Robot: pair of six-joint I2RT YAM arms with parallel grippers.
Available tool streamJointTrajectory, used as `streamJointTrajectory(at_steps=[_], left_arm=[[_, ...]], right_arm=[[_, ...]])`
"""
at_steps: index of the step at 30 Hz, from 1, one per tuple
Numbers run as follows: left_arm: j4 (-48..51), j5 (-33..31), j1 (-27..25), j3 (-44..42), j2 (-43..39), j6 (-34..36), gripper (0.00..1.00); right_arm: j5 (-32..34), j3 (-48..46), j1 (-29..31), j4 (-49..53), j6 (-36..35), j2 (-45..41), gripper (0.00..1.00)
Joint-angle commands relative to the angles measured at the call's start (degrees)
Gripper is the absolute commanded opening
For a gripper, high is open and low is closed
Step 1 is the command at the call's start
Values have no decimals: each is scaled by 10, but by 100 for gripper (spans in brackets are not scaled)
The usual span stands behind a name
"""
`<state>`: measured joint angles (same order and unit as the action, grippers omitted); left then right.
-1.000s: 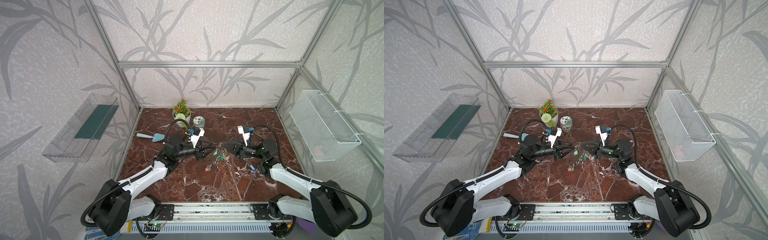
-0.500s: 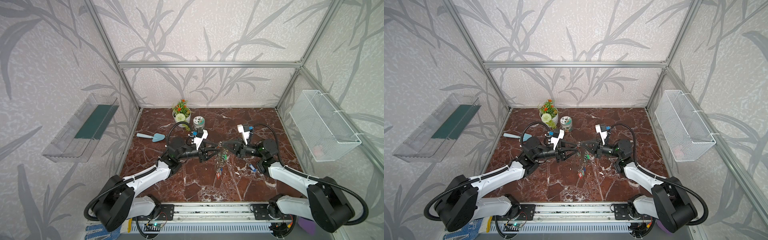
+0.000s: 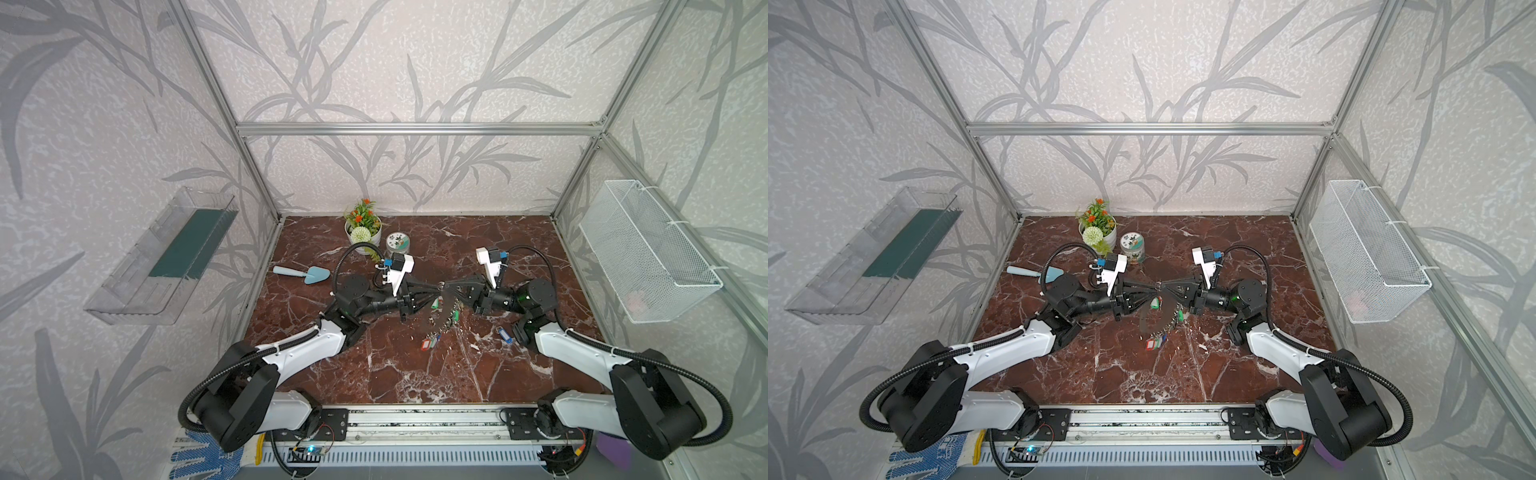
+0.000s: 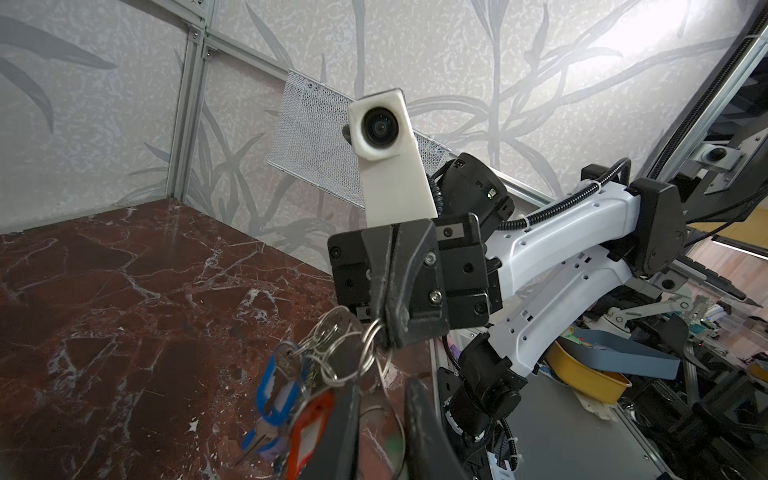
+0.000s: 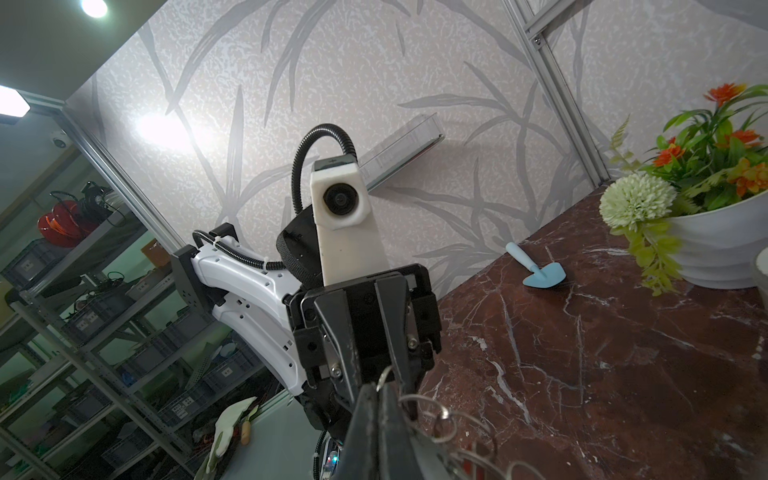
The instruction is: Put the keys on the keyring
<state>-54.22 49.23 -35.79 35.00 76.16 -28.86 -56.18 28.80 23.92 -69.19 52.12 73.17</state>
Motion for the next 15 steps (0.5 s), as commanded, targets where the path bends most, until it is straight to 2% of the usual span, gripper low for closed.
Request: streamJointTrajectory(at_steps=[1,8,9,11,15], left_arm=[[-26,20,-6,7,6,-6,16],[-42,27,-8,8,12,-24,10],[-41,27,-7,10,13,-30,12],[-45,34,-7,12,11,-41,24],[-49,13,4,-11,-14,-41,30]], right_arm=[[-6,24,6,-40,0,1,0],[-7,24,5,-47,4,8,0],[-7,24,6,-46,3,9,0],[-6,23,6,-41,0,9,0],[-6,23,6,-47,2,12,0]])
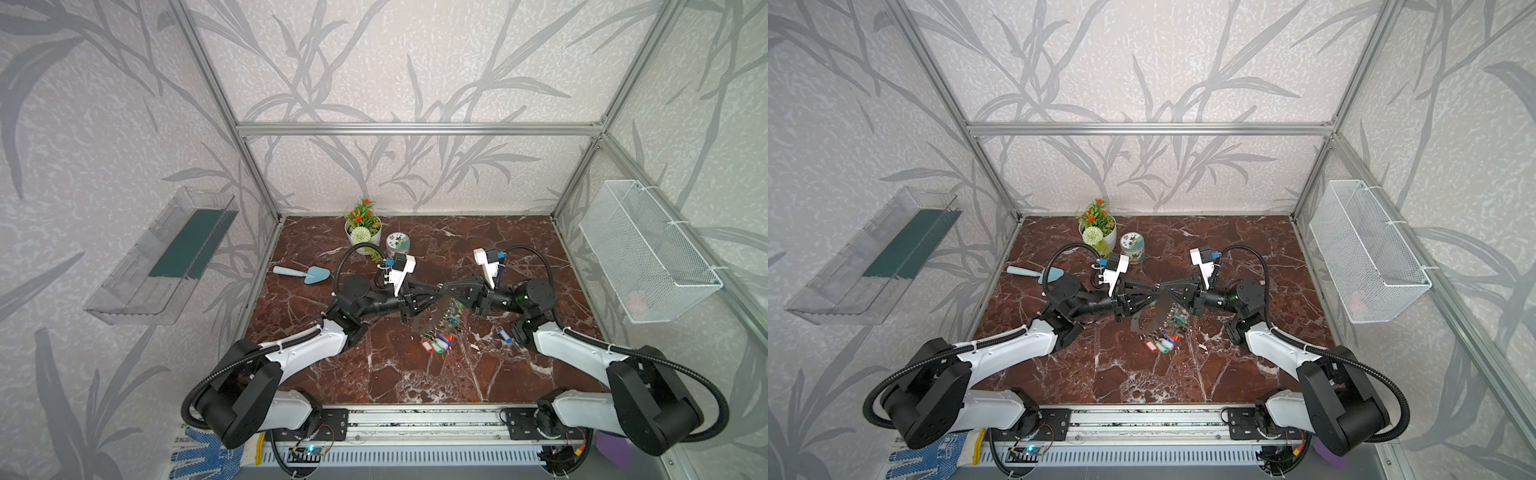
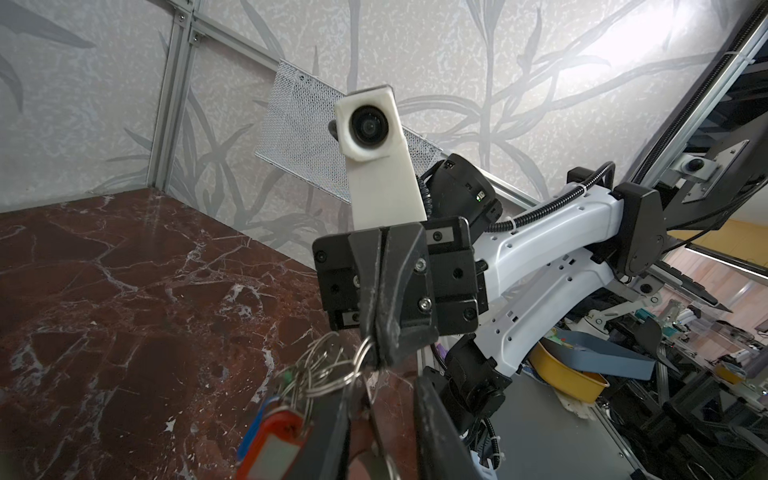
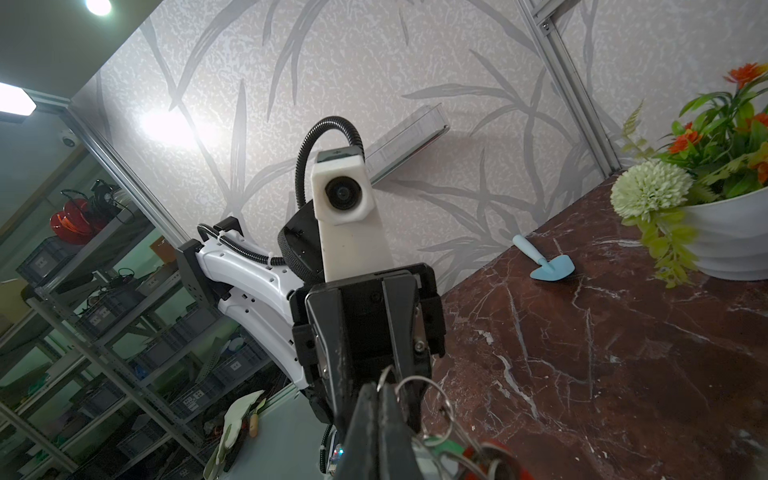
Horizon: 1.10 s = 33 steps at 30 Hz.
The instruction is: Put the keys on the keyring
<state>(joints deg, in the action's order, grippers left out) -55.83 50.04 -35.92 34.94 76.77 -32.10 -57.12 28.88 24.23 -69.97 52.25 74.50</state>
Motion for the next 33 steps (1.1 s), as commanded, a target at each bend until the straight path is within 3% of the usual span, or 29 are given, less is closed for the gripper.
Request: streamJointTrajectory(at_steps=[1,5,11,23,28,30,33], left_arm=[[-29,3,9,-13,-28,-10,31],[8,2,22,-12,-69,-9,32],[81,-83,33,-51,-154,34,43],[168,-182,51,-33,-139,82,31],[190,-97,51,-7,-86,99,25],[137,-28,47,-10,-59,80,23],[50,9,40,-35,-51,50,22]], right_arm=[[3,22,3,-40,1,0,0],[0,22,2,-43,5,1,0],[-4,22,2,-60,17,8,0],[-13,28,3,-98,45,28,0],[-12,28,3,-97,44,29,0],[-12,29,3,-98,44,32,0],[-12,31,3,-99,44,34,0]])
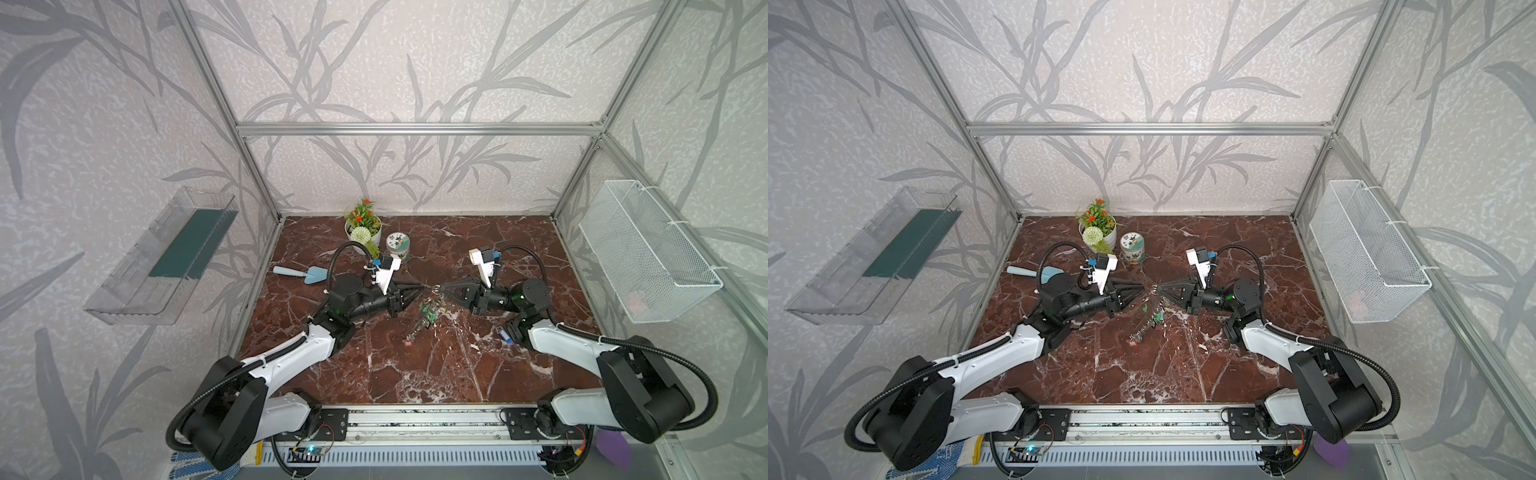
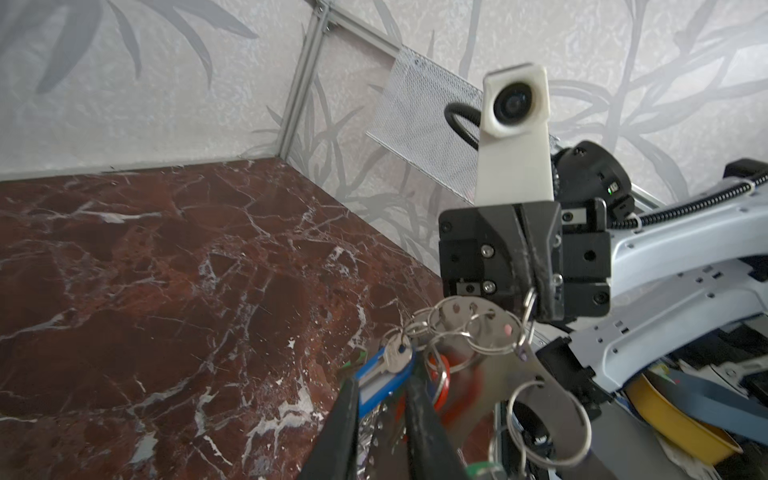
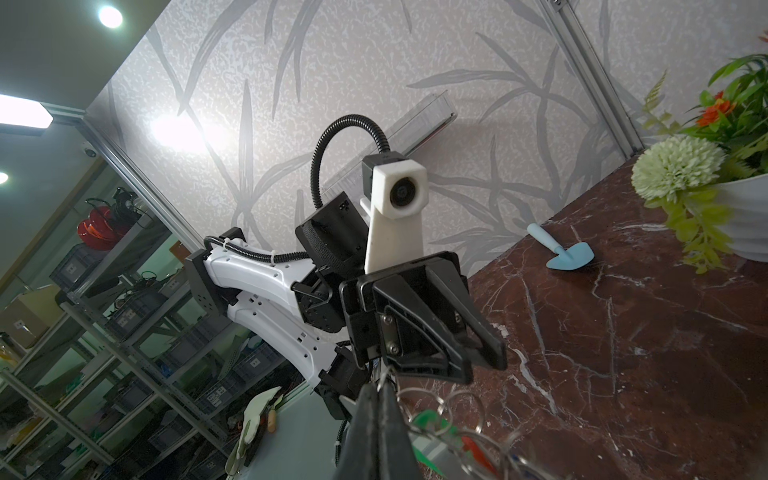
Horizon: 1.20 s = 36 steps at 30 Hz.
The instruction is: Put the keys on the keyring
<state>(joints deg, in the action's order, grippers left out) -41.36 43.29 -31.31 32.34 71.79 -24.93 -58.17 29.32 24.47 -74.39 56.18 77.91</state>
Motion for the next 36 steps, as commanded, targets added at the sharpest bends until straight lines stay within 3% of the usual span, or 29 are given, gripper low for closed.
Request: streamJointTrajectory(at_steps=[1,16,20,26,30,32,36], left_arm=[[-121,79,-7,-21,-2,-28,22],[-183,90,-23,-13,17,-66,29],[-109,28,-17,-17,-1,-29,30],[-125,32,-14,-12,-7,-34,30],[-32,-110,-6,-23,-62,-1,31],[-33,-133,-6,-31,-84,8,31],[-32,-61,-8,-14,-81,15,32]], right_arm=[[-3,28,1,-54,5,0,0],[-5,29,0,-57,10,3,0],[-7,30,1,-57,11,2,0],[-9,30,1,-60,12,4,0],[-10,32,1,-62,16,4,0],[-11,32,1,-62,16,3,0],[-12,33,3,-62,16,4,0]])
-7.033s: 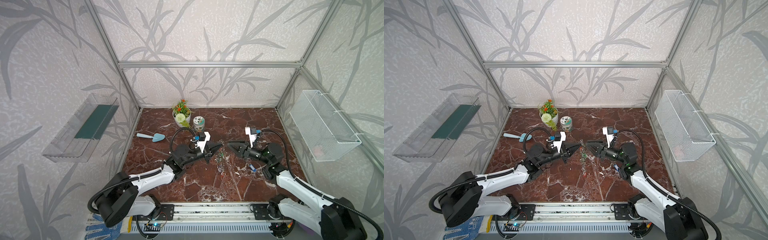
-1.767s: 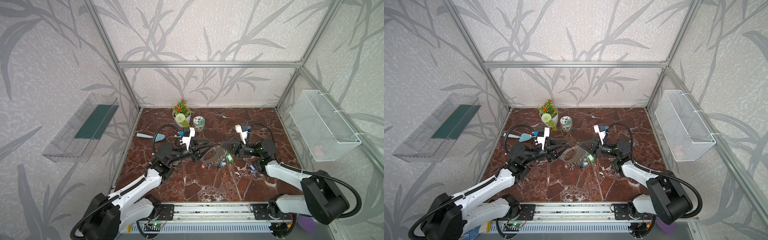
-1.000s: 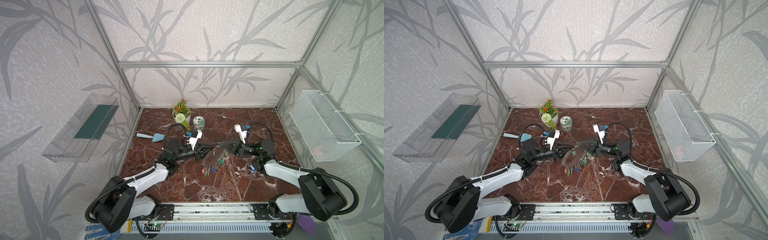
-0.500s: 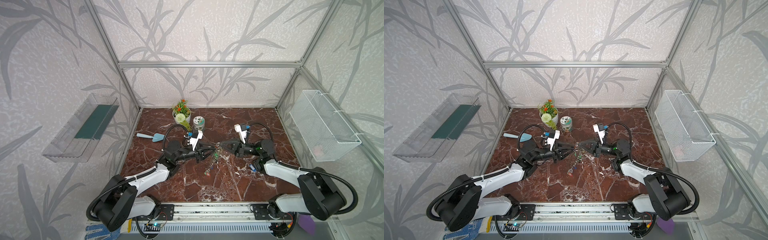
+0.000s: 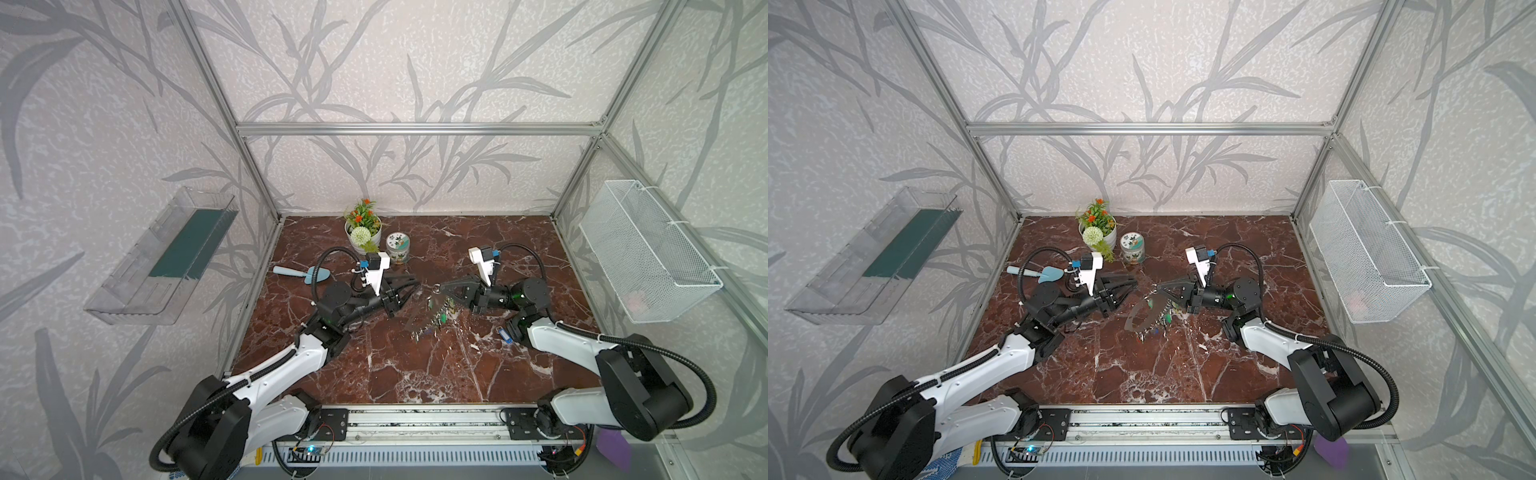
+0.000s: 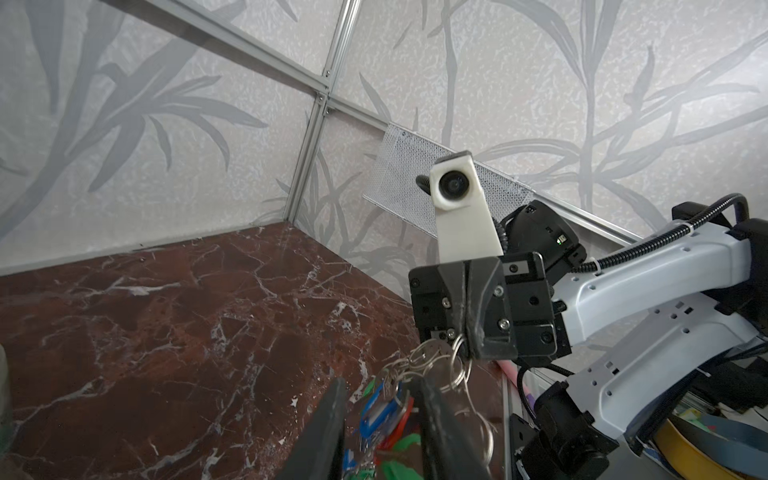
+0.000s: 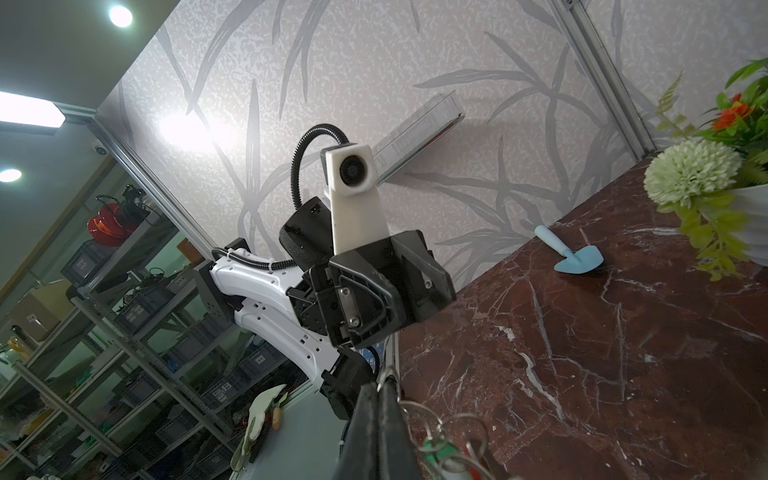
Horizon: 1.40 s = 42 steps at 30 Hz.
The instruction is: Put the keys on the keyring
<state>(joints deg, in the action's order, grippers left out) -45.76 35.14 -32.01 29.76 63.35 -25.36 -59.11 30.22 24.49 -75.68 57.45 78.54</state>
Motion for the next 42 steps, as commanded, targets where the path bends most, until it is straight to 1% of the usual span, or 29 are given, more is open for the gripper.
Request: streamJointTrajectory(at_steps=[1,4,6,12,15,23,28,31,40,42], left_arm=[[15,33,-2,17,9,21,31],[-1,47,-3,16,24,19,29],[-35,79,-3,14,34,8,28],[-126,148,-3,16,68,-30,27],[-136,174,-3,27,88,-39,28],[-174,205,-4,43,121,-66,31],[-186,221,-4,50,133,-78,26],[-185,222,-4,50,133,-78,22],[-160,226,-7,57,134,-70,12],[-148,224,-7,59,132,-65,8]], right_arm=[[-2,26,3,-49,3,-1,0],[-3,27,6,-49,2,0,0],[-4,27,8,-49,3,1,0],[-7,28,12,-50,4,2,0],[-7,29,13,-49,4,2,0],[-9,30,15,-49,4,3,0],[-9,29,15,-49,3,3,0],[-9,29,15,-49,2,4,0],[-11,29,15,-49,3,4,0],[-10,29,15,-49,3,3,0]])
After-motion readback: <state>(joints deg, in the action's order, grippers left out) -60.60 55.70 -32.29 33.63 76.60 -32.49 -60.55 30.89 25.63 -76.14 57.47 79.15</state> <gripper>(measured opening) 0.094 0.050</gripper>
